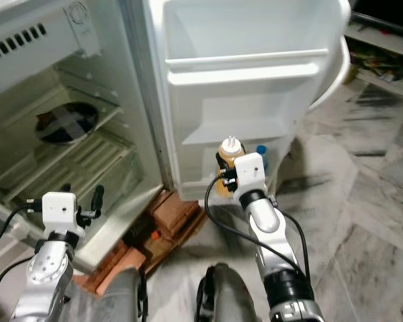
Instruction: Restocking fridge
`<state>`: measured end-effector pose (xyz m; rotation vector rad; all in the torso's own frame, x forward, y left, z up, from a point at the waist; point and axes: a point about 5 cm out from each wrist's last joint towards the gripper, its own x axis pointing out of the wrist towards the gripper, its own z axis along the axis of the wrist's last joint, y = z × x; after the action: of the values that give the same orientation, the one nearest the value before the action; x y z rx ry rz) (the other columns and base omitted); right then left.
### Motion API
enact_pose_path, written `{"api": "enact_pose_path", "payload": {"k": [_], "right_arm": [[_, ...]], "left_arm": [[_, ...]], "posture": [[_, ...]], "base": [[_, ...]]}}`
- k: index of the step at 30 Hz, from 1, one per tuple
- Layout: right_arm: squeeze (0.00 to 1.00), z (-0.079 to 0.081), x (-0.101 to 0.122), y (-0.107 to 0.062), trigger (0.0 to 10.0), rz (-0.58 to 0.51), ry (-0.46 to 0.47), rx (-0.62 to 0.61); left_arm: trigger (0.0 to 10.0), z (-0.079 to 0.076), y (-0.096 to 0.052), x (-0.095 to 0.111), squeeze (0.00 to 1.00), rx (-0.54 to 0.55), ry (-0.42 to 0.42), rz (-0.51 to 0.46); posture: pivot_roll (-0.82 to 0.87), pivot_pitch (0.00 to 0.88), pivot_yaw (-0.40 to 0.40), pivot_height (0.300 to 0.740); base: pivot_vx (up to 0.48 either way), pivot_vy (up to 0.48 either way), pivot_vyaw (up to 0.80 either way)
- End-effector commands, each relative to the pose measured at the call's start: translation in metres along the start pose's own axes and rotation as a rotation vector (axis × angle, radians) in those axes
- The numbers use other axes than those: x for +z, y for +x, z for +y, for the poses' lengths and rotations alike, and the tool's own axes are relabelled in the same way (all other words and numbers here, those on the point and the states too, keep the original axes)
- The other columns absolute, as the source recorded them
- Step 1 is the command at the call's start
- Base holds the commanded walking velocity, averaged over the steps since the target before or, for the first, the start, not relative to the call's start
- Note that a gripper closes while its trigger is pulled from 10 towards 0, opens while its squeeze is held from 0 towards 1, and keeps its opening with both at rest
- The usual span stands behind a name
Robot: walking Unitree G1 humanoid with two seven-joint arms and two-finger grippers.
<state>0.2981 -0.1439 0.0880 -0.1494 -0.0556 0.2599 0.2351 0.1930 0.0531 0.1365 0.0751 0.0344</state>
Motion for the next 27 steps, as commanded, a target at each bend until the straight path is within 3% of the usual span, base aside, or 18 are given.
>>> {"api": "enact_pose_path", "payload": {"k": [1, 16, 27], "right_arm": [[0.0, -0.0008, 0.0034, 0.0019, 10.0, -0.013, 0.004, 0.004], [0.0, 0.0004, 0.0048, 0.0028, 10.0, -0.023, -0.002, 0.025], [0.0, 0.0022, 0.0056, 0.0039, 10.0, -0.028, 0.006, 0.039]], "left_arm": [[10.0, 0.0015, -0.0008, 0.0014, 0.0, 0.015, -0.005, -0.006], [10.0, 0.0009, 0.0, 0.0028, 0.0, 0.01, -0.006, -0.016], [10.0, 0.0009, 0.0005, 0.0032, 0.0, 0.006, -0.006, -0.021]], "posture": [[0.08, 0.114, -0.014, 0.653], [0.07, 0.111, -0.018, 0.653], [0.07, 0.107, -0.017, 0.653]], "base": [[0.0, 0.0, 0.0], [0.0, 0.0, 0.0], [0.293, 0.0, 0.0]]}}
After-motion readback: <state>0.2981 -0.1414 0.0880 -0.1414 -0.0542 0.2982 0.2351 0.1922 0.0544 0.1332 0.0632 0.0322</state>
